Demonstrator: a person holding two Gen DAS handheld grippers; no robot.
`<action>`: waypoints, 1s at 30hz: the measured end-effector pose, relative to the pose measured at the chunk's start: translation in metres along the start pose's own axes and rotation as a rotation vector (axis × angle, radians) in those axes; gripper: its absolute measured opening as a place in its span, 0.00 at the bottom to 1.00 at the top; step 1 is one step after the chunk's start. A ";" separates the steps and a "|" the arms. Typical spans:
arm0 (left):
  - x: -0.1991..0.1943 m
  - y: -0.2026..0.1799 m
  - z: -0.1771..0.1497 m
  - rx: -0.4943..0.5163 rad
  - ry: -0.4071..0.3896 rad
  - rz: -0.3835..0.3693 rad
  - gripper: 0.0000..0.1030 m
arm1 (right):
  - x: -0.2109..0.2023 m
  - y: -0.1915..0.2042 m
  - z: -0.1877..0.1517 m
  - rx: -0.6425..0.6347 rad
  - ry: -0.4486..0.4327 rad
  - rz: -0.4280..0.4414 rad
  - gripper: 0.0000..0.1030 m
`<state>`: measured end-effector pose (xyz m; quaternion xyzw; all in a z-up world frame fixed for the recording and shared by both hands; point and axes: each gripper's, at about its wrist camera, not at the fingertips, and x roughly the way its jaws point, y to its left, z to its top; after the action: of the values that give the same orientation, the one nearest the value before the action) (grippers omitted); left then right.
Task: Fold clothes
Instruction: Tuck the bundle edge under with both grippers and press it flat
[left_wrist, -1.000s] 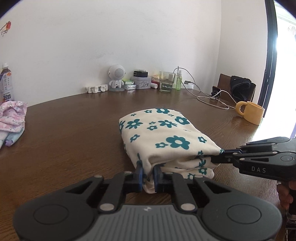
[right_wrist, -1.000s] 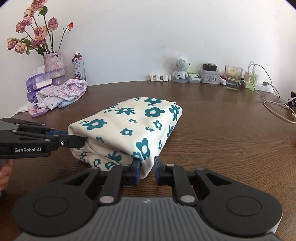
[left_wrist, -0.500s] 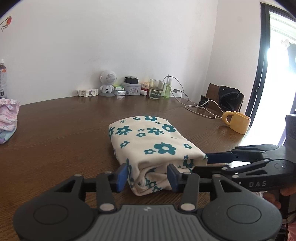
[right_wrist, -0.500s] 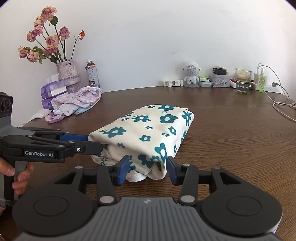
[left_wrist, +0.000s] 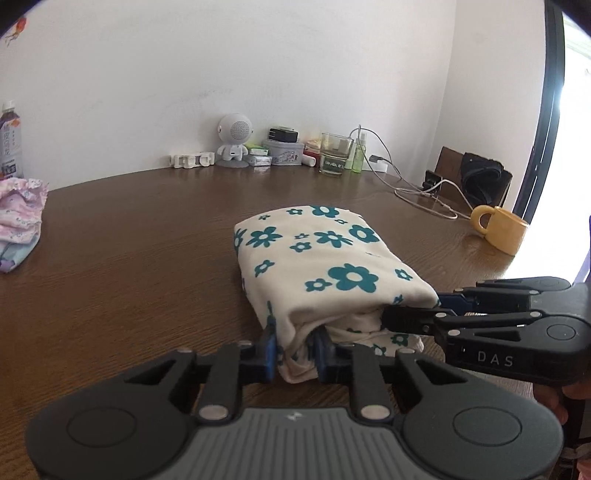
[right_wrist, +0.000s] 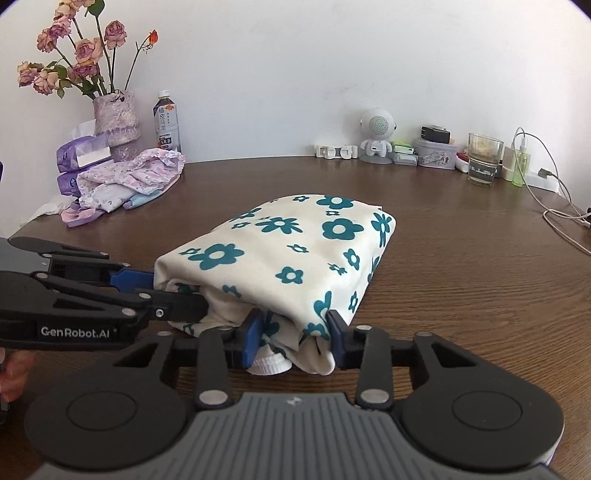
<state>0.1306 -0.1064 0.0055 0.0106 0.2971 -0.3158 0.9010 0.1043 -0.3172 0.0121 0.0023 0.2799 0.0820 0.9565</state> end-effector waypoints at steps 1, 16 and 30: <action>-0.002 0.003 -0.001 -0.020 -0.006 -0.005 0.20 | 0.000 -0.003 -0.001 0.018 -0.001 0.007 0.21; -0.010 0.009 -0.001 -0.056 -0.029 -0.003 0.10 | -0.004 -0.027 -0.010 0.141 0.007 0.040 0.04; -0.018 0.021 0.029 -0.169 -0.065 -0.051 0.70 | -0.016 -0.071 0.003 0.460 -0.044 0.196 0.56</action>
<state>0.1466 -0.0856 0.0354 -0.0830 0.2937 -0.3125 0.8995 0.1040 -0.3898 0.0199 0.2488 0.2686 0.1083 0.9242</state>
